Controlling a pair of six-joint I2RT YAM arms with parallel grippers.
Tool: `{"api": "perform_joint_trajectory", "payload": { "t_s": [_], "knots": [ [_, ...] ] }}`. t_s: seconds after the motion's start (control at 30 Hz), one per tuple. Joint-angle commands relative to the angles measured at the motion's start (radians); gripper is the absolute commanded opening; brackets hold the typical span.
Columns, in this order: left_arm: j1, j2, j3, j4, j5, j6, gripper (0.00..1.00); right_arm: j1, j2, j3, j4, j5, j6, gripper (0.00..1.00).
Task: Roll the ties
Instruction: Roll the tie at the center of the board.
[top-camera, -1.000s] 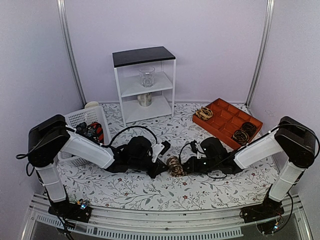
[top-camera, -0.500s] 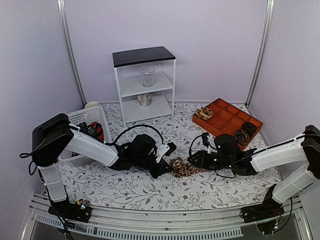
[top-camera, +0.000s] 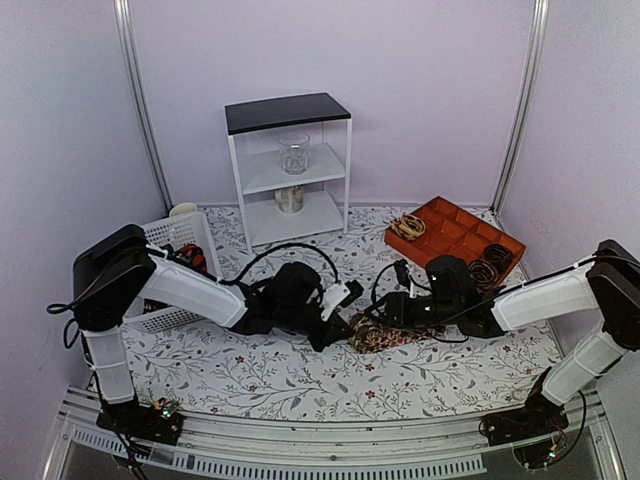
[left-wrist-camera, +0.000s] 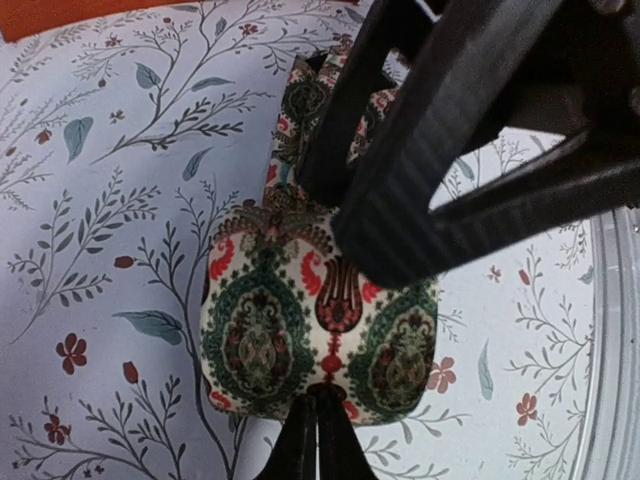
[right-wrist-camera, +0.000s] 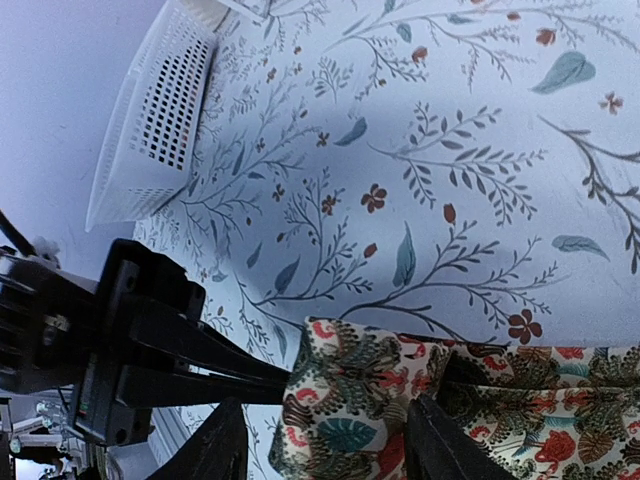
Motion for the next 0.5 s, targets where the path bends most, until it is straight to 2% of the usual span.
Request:
{"api": "perform_joint_trajectory", "payload": {
  "t_s": [0.0, 0.2, 0.23, 0.33, 0.47],
  "knots": [
    [-0.007, 0.026, 0.02, -0.011, -0.001, 0.017, 0.03, -0.001, 0.066, 0.02, 0.006, -0.046, 0.001, 0.54],
    [-0.008, 0.014, 0.009, -0.012, -0.007, -0.003, 0.05, -0.001, 0.067, -0.027, -0.006, 0.025, 0.0, 0.35],
    [-0.007, 0.007, 0.004, -0.012, 0.009, -0.006, 0.08, -0.001, 0.066, -0.038, 0.003, 0.024, -0.009, 0.32],
    [-0.007, -0.025, -0.027, 0.015, 0.069, 0.004, 0.27, -0.001, 0.081, -0.066, 0.035, 0.005, -0.016, 0.29],
    [-0.006, -0.092, -0.111, 0.052, 0.036, 0.011, 0.48, 0.0, 0.092, -0.092, 0.079, 0.004, 0.022, 0.28]
  ]
}}
